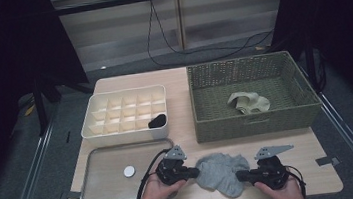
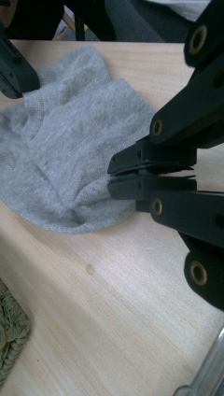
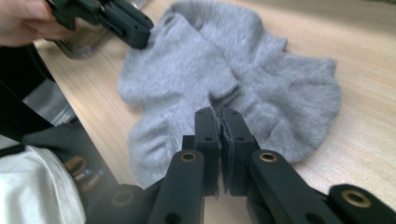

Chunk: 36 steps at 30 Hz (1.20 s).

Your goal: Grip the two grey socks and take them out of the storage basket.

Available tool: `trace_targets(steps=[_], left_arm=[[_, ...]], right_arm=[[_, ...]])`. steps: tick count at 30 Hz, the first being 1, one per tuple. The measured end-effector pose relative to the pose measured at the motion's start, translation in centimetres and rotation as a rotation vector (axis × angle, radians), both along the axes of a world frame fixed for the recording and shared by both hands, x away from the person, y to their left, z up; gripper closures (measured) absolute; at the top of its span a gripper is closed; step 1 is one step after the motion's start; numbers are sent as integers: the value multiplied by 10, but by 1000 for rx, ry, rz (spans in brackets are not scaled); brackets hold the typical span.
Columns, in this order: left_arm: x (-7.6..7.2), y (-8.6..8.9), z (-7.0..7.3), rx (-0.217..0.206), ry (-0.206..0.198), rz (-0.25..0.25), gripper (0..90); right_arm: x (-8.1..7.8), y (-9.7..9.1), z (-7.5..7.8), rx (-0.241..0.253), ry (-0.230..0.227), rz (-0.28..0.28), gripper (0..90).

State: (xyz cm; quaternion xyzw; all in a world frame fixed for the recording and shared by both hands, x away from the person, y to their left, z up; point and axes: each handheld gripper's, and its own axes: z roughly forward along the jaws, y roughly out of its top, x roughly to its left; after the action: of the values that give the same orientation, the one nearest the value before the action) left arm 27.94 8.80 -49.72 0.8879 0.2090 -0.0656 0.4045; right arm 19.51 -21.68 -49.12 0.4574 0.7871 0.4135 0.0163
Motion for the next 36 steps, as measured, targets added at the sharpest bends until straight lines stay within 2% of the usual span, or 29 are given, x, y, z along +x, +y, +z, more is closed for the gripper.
trace_targets(steps=[7,9,11,17,22,26,28,32,36], left_arm=[[-2,8,12,-83,1,6,870],[-2,7,14,-84,-13,7,870],[-1,6,14,-97,-8,10,870],[2,2,15,-95,-13,15,871],[3,0,12,-96,-7,24,871],[5,-2,8,-84,-2,22,869],[6,-2,7,-78,11,34,860],[8,-1,7,-87,14,34,822],[10,0,9,-91,10,35,790]], right_arm=[[1,-14,13,67,-35,-34,875],[3,-17,16,67,-41,-42,875],[8,-19,18,55,-52,-42,876],[24,-24,22,40,-63,-52,877],[39,-23,17,-4,-55,-55,877],[47,-24,14,-4,-49,-62,875],[47,-23,12,-7,-42,-66,864],[45,-25,11,5,-53,-74,799],[38,-29,13,10,-61,-105,757]])
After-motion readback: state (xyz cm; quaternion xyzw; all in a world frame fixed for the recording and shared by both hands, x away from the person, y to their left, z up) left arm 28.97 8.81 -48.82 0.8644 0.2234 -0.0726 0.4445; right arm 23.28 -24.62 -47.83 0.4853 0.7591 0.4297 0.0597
